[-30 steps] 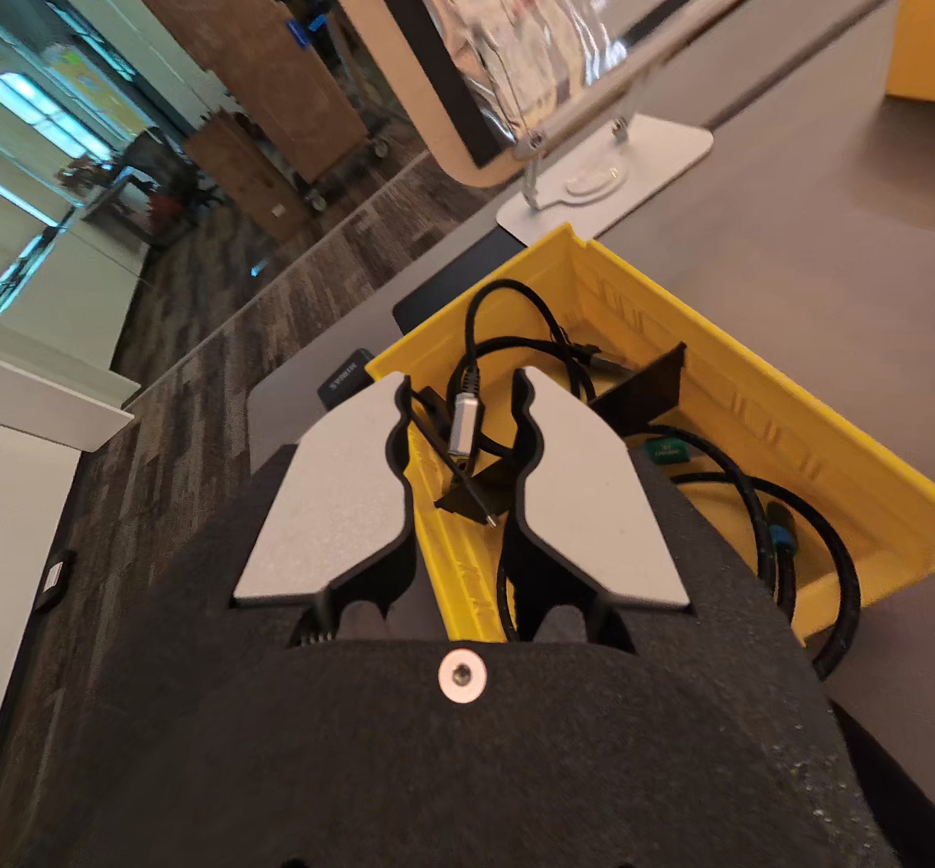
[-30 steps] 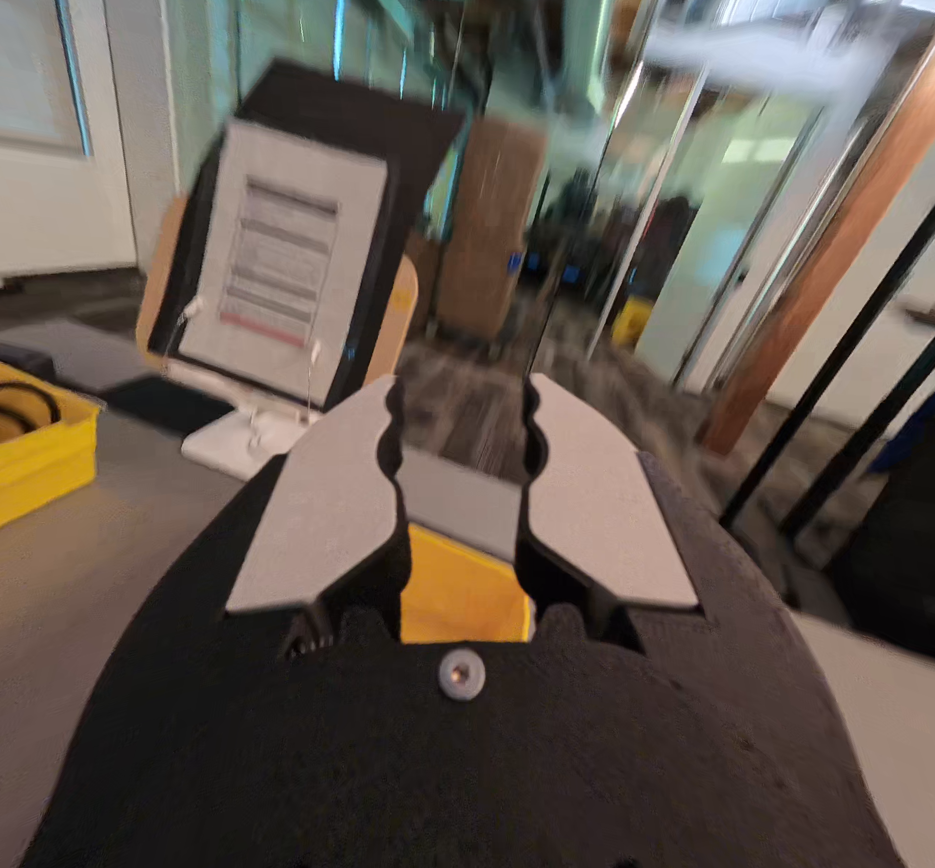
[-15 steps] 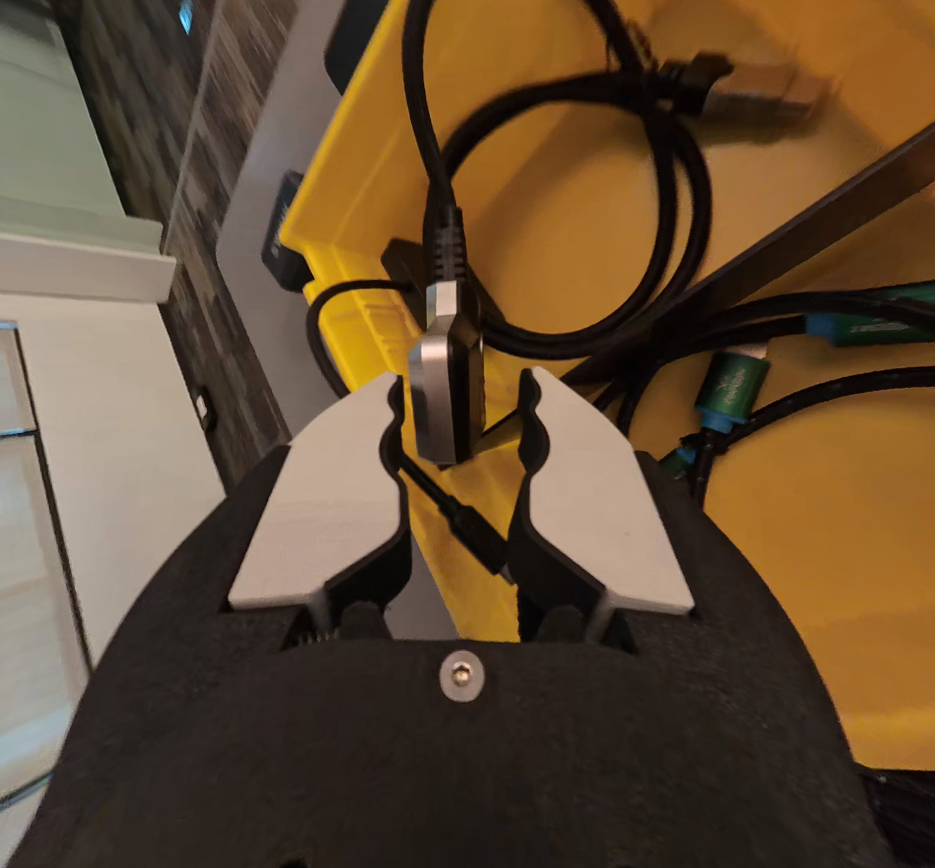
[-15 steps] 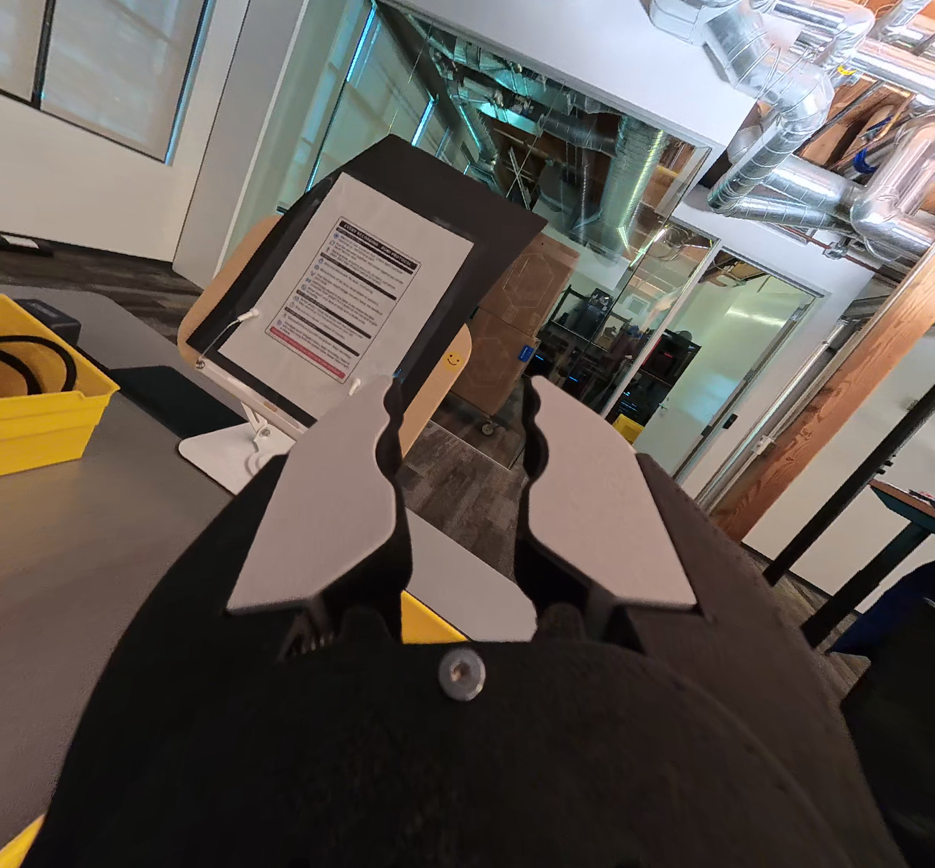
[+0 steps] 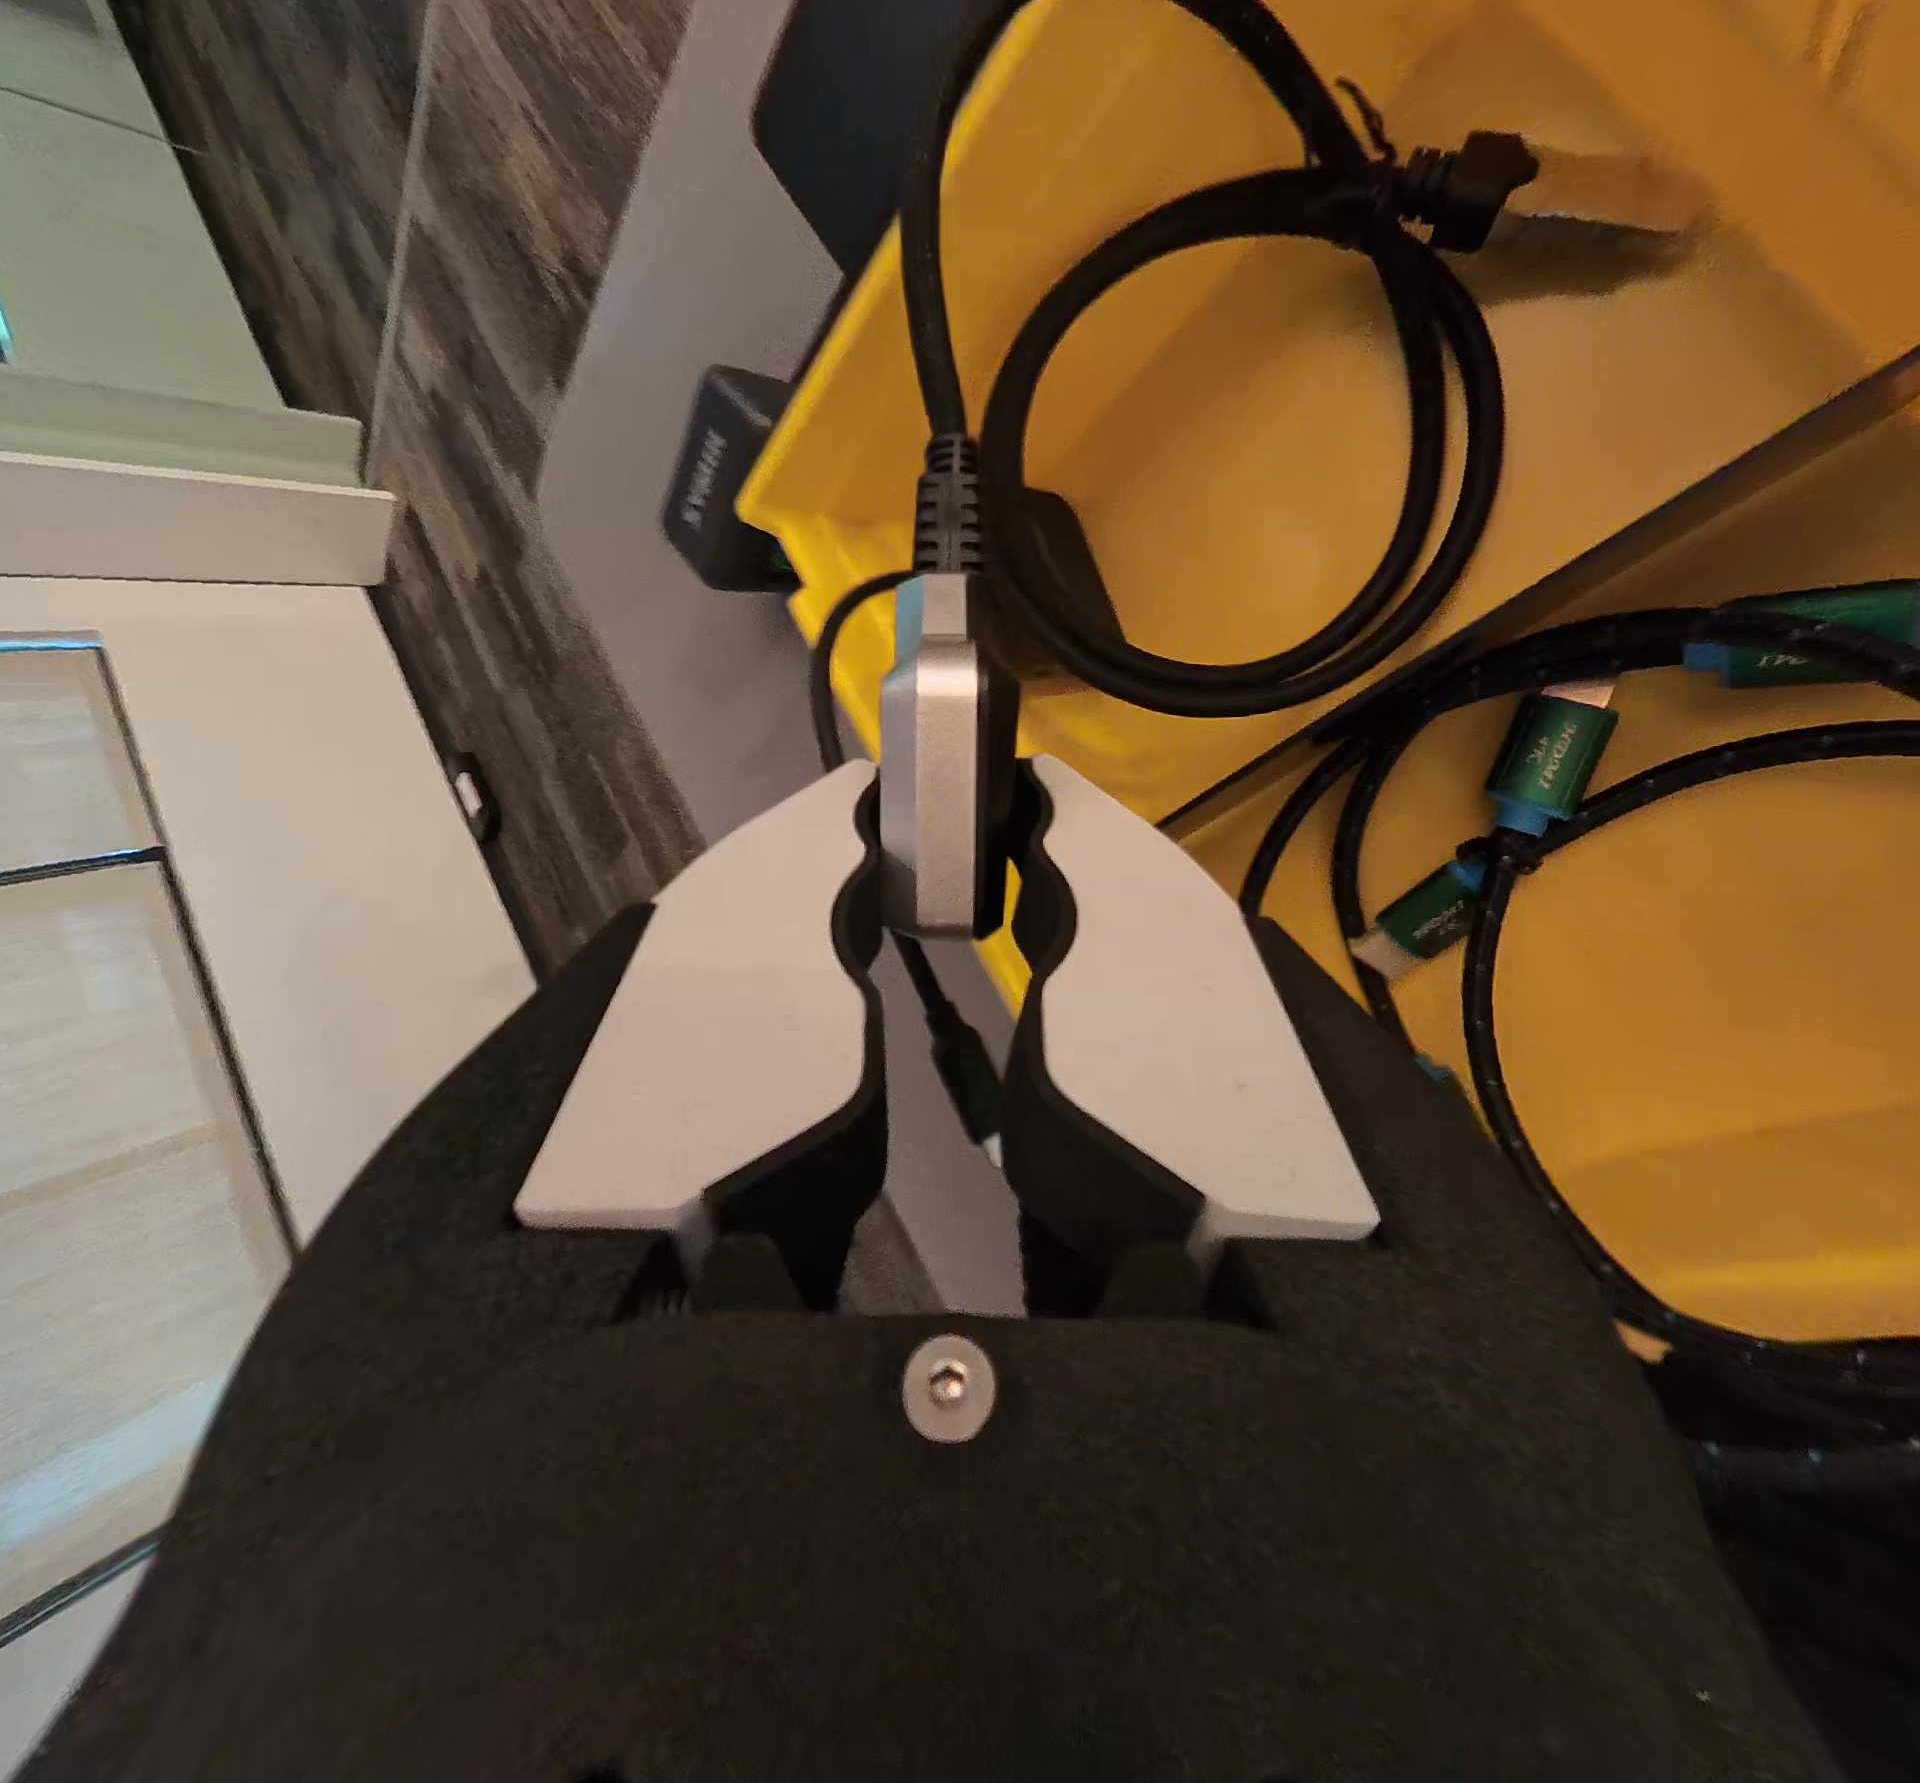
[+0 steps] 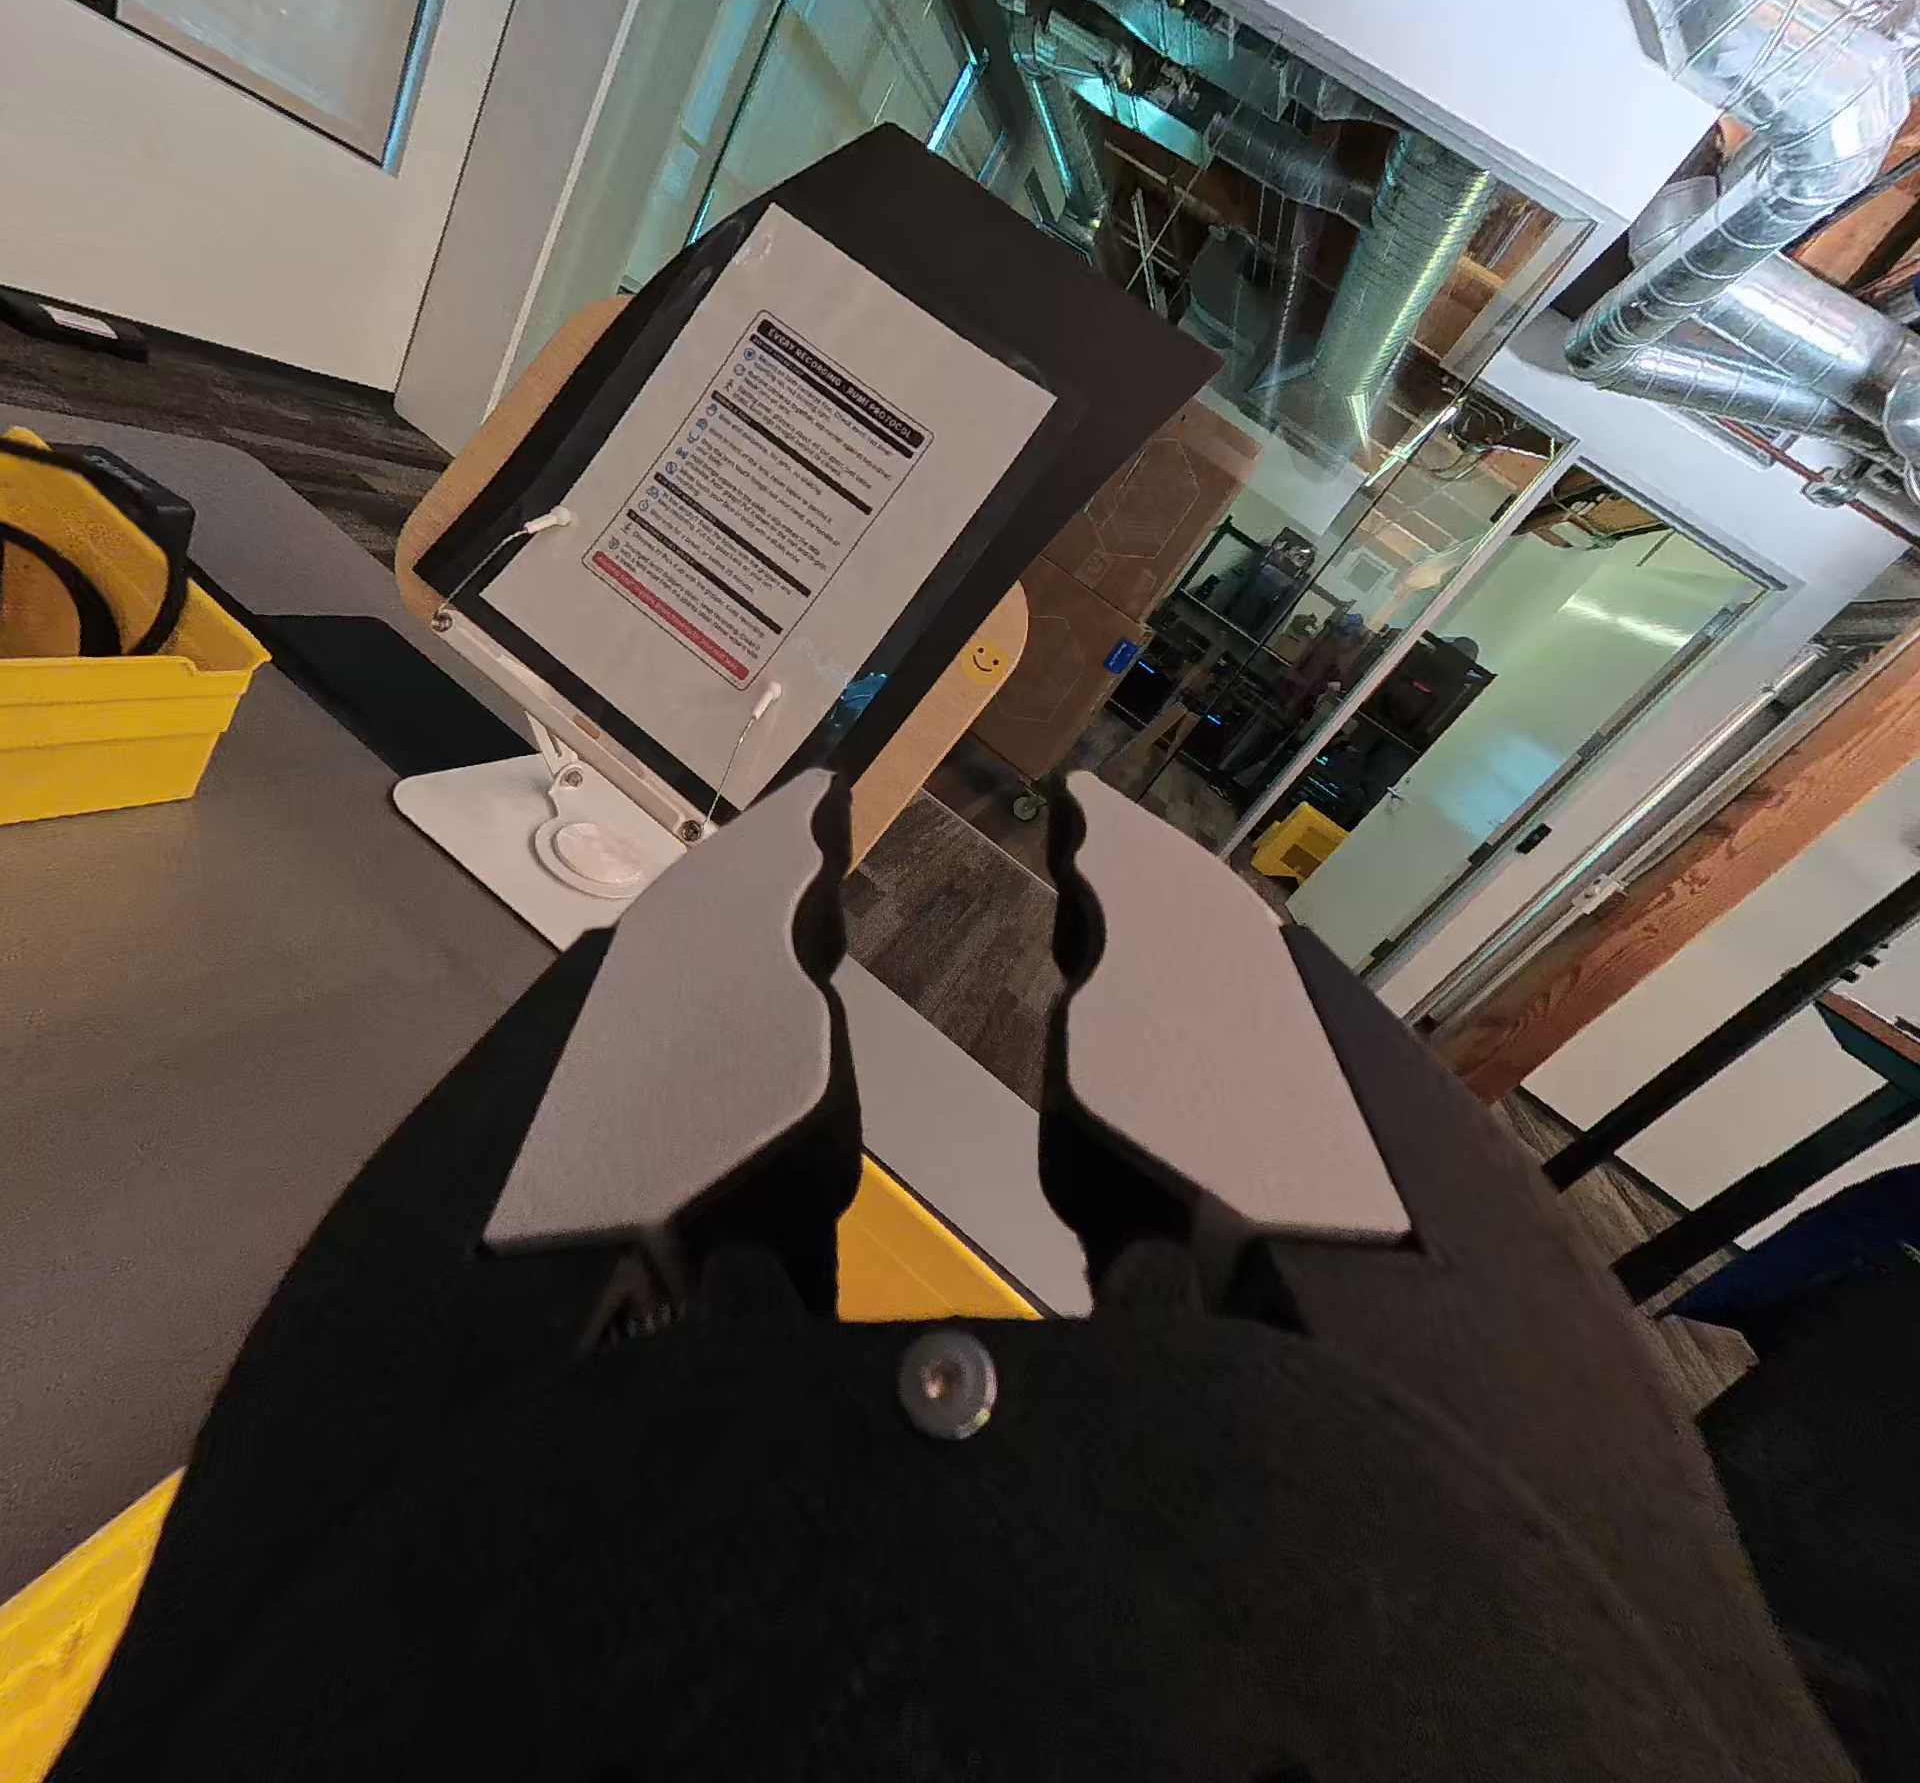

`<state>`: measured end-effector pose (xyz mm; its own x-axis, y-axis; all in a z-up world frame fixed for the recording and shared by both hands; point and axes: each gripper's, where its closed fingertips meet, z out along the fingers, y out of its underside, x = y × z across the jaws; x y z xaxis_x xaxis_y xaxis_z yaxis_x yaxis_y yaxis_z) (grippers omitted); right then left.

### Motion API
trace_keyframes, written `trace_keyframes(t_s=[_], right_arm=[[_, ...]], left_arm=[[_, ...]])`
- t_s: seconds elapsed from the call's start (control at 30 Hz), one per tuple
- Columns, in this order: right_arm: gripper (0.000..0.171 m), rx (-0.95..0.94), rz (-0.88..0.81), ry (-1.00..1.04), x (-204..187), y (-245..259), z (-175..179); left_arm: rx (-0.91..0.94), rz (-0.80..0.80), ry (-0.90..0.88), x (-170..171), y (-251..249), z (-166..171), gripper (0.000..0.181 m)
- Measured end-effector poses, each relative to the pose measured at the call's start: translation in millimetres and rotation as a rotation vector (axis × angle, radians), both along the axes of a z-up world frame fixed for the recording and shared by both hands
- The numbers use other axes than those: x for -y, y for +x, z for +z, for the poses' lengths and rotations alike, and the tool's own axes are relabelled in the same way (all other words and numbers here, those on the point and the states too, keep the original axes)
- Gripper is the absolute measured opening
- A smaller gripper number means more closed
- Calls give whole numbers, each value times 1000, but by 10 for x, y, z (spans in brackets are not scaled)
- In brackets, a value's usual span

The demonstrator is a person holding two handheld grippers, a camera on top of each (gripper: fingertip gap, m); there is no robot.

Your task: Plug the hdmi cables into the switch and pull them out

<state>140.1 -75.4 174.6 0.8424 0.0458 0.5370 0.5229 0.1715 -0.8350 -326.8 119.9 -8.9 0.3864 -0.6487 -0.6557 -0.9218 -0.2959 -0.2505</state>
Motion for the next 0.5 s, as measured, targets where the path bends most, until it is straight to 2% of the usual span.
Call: trace_keyframes(t_s=[0.2,0.5], right_arm=[[36,-11,-6,-2,14,55,2],[35,-15,10,-31,2,52,-45]], left_arm=[[-22,-43,107,63,223,700,21],[-92,-69,284,118,453,1577,21]])
